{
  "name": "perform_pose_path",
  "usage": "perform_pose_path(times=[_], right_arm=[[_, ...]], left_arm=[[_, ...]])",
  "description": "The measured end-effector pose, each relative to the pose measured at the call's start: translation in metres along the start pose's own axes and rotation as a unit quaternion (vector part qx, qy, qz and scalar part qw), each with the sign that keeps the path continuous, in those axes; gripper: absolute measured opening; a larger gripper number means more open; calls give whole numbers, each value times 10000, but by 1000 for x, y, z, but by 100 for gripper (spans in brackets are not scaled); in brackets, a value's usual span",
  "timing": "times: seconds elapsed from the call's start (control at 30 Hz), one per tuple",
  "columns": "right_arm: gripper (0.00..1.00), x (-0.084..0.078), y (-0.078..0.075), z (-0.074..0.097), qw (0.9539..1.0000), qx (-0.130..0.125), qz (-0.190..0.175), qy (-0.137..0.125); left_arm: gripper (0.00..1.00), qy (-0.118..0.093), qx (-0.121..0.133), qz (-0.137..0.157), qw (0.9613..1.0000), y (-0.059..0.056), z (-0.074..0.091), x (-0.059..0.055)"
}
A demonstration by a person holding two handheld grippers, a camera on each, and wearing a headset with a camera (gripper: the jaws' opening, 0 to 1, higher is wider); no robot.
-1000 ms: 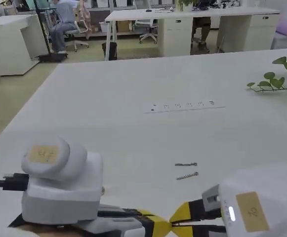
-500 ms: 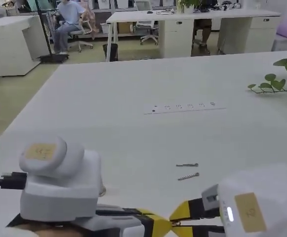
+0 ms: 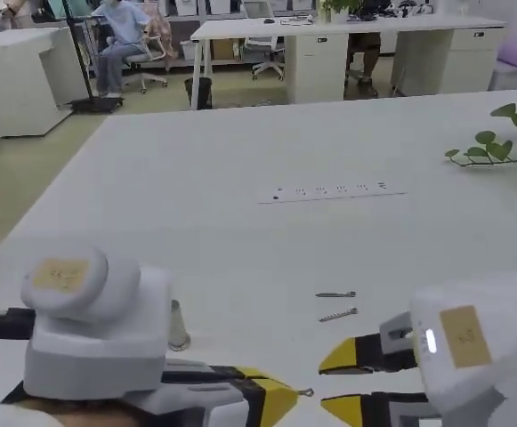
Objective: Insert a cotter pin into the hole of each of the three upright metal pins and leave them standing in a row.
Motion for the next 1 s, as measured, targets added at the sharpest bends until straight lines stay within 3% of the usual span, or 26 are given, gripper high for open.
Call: perform_pose_path(times=[0.13,0.23,0.33,0.4,0.47,0.53,0.6,0.67,0.73,0.87,1.0], right_arm=[[18,-2,-6,4,9965,132,-769,-296],[17,0,-9,6,9892,363,-1301,-577],[17,3,-9,7,9825,563,-1590,-786],[17,4,-11,8,9812,587,-1644,-824],[17,4,-10,7,9811,611,-1649,-810],[16,4,-8,6,9813,655,-1640,-766],[14,4,-6,5,9798,749,-1694,-755],[13,4,-4,4,9793,813,-1702,-729],[10,4,-1,3,9795,878,-1659,-734],[9,6,3,3,9781,1013,-1656,-756],[6,6,6,1,9771,1089,-1662,-758]], left_arm=[[0,-101,-133,-532,9984,-2,2,3],[0,-181,-250,-798,9963,-4,2,6],[0,-235,-333,-996,9942,-6,4,9],[0,-282,-380,-1118,9926,-7,5,10],[0,-378,-401,-1540,9865,-8,7,12],[0,-385,-469,-1693,9837,-10,8,11],[0,-394,-551,-1989,9777,-11,9,10],[0,-408,-625,-1959,9778,-13,11,9],[0,-378,-683,-2147,9736,-14,12,8],[0,-373,-706,-2238,9714,-14,13,8],[0,-262,-762,-2247,9711,-11,12,4]])
Point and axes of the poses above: the centre of the closed fingertips' face, and the gripper's own axes: z roughly backward along the fingers, y roughly to its left, x roughly out of its top, the point moved 7 cm from there along z, roughly backward along the fingers, and after that the axes turned 5 degrees about -z, right-handed, at the moved point
